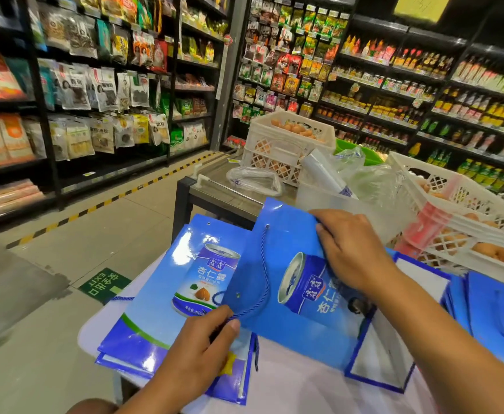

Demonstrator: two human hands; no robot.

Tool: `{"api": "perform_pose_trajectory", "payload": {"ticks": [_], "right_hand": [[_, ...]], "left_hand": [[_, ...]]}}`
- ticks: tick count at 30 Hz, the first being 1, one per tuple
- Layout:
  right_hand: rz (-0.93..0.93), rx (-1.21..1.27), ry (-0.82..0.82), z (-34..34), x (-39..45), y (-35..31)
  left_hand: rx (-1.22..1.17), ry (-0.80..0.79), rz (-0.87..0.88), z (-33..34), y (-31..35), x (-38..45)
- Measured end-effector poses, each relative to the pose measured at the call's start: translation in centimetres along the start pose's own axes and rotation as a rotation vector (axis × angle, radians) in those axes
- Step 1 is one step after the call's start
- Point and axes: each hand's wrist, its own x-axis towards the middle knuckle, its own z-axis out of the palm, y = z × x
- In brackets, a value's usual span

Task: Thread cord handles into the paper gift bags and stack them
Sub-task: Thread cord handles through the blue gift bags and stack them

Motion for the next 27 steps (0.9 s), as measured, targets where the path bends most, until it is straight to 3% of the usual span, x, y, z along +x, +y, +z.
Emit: {"api": "perform_pose_trajectory", "payload": {"ticks": [7, 9, 12, 14, 17, 23, 27], "right_hand": [[0.023, -0.229, -0.319, 6.4, 1.4, 1.0], [-0.026, -0.037, -0.337, 7.0, -0.3, -1.2], [-0.079, 0.482, -0.464, 6.1, -4.3, -6.5], [-0.091, 0.65, -0.522, 5.8, -6.6, -9.2], [-0.054, 0.719, -0.443, 7.4, -8.0, -9.6], [0.274, 0.932, -0.124, 8.6, -8.4, -7.1], [0.589, 1.06, 0.021, 9.1, -8.8, -6.3]], "left_hand": [[0.003, 0.031, 0.013, -0.2, 0.6, -0.3], [0.075, 0.025, 0.042, -0.1, 0.1, -0.1], [0.108, 0.04, 0.064, 0.0, -0.2, 0.0], [0.108, 0.055, 0.065, 0.1, 0.0, 0.0], [0.097, 0.053, 0.067, 0.1, -0.1, -0.1], [-0.061, 0.148, -0.018, 0.1, 0.2, -0.2], [-0.095, 0.262, -0.077, 0.2, -0.4, 0.1]]}}
